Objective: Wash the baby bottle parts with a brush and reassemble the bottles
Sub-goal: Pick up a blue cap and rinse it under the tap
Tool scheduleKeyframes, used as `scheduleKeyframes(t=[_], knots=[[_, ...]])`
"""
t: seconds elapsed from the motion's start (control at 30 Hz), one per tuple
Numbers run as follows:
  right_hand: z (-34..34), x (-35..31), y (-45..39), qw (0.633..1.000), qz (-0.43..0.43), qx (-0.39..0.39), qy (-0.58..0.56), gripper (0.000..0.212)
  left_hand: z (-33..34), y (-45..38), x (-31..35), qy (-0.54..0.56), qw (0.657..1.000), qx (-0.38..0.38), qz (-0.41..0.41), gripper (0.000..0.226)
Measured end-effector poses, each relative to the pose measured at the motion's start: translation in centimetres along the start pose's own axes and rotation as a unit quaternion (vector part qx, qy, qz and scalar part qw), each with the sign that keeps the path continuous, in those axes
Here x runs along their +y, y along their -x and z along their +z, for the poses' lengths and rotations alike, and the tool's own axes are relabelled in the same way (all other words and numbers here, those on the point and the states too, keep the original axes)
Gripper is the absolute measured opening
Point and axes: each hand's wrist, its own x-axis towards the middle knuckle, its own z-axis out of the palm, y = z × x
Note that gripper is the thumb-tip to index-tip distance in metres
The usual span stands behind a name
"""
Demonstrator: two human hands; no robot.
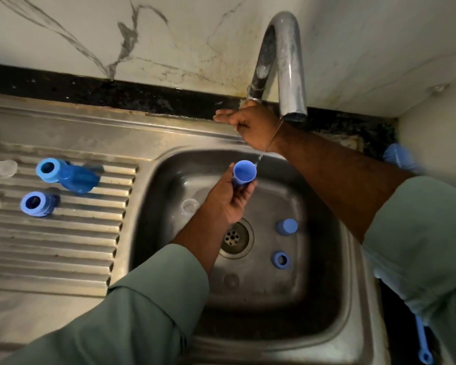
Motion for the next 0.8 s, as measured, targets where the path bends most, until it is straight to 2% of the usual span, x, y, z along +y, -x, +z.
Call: scheduleKeyframes(t=[0.2,0.33,0.4,0.5,0.67,0.77,0.8], knots=[[0.0,0.2,0.1,1.000,-0.024,0.006,0.006,0.046,-0.4,-0.5,0.6,0.062,0.997,0.025,0.029,0.025],[0.3,0.4,0.4,0.998,-0.040,0.039,-0.027,0.040,-0.8,-0.3,-0.9,0.041,0.998,0.041,-0.036,0.018],[0.4,0.5,0.3,0.997,-0.049,0.043,-0.034,0.039,-0.7,-0.6,-0.8,0.074,0.996,0.042,-0.016,0.017],[0.4,0.8,0.1,0.997,-0.051,0.043,-0.041,0.039,0.0,-0.7,-0.8,0.014,0.999,0.036,-0.017,0.014],[0.4,1.2,0.0,0.997,-0.062,0.032,-0.037,0.041,1.0,-1.0,0.7,0.029,0.999,0.023,0.009,0.021],[0.2,0.6,0.3,0.997,-0.068,0.032,-0.031,0.041,0.9,-0.6,0.1,-0.056,0.997,0.041,-0.036,0.014],[0.1,0.5,0.3,0.997,-0.061,0.027,-0.026,0.041,0.8,-0.8,-0.2,-0.046,0.997,0.044,-0.037,0.013]])
